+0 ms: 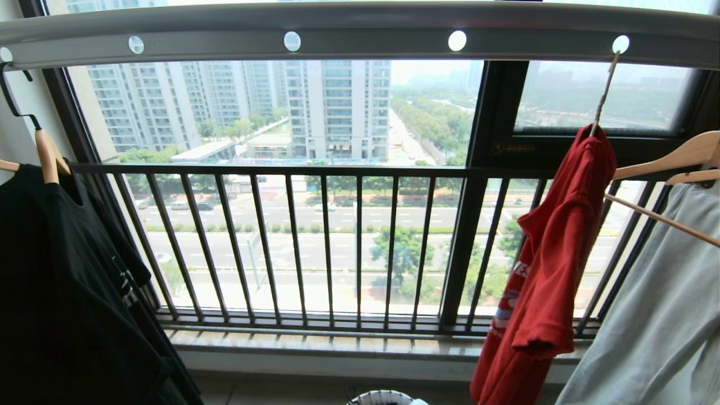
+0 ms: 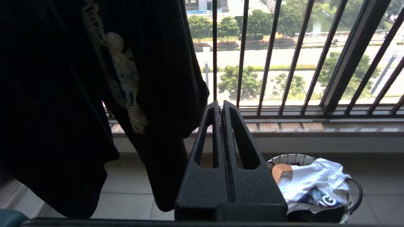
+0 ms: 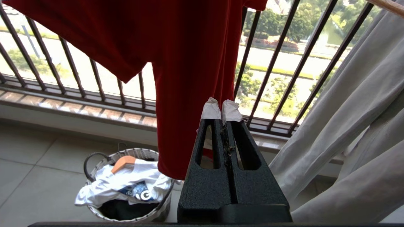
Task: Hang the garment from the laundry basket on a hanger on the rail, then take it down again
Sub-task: Take the clothes off the clothes rack
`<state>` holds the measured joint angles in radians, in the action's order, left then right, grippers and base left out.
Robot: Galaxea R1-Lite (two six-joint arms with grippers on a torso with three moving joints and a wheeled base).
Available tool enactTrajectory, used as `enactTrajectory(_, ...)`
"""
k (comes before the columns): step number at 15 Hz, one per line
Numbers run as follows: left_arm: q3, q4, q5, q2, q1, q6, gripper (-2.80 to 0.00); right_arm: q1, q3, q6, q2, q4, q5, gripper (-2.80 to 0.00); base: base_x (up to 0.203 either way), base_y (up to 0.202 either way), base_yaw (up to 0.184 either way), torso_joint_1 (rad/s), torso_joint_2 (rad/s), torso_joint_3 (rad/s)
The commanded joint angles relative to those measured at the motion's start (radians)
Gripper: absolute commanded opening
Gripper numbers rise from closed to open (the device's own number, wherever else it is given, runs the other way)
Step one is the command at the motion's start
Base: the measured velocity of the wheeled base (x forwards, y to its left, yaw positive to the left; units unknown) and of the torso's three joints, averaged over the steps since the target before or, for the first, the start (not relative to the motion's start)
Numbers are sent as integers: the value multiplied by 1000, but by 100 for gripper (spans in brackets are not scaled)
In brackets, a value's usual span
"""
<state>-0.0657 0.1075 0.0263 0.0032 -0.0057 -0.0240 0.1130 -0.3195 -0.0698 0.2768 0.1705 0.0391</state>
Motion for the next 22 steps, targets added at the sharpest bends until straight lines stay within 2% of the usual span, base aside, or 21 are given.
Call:
enactTrajectory(1,66,-112,-32,-2,0,-3,-280,1,141,-10,2,-127,2,-280,0,0,0,0,0,0)
enactTrajectory(3,66,-112,-31,-2,0,-10,-280,-5,123,-15,2,-145,52,-280,0,0,0,0,0,0)
enactTrajectory(5,66,-112,-29,-2,0,-13,-280,-60,64,-53,-7,-60,84,-280,0,0,0,0,0,0)
enactTrajectory(9,66,-112,-29,-2,0,-13,-280,-112,59,-112,-146,55,87,-280,0,0,0,0,0,0)
enactTrajectory(11,66,-112,-29,-2,0,-12,-280,-119,105,-139,-254,95,71,-280,0,0,0,0,0,0)
enactTrajectory(13,66,-112,-29,-2,0,-8,-280,-121,206,-125,-277,36,37,-280,0,0,0,0,0,0)
enactTrajectory(16,66,-111,-32,-3,0,10,-280,-122,314,-96,-278,-148,-94,-280,0,0,0,0,0,0)
enactTrajectory(18,66,-111,-36,-3,0,56,-280,-122,321,-26,-278,-163,-97,-280,0,0,0,0,0,0)
enactTrajectory(22,66,-112,-54,-2,0,84,-280,-122,321,-13,-278,-163,-94,-280,0,0,0,0,0,0)
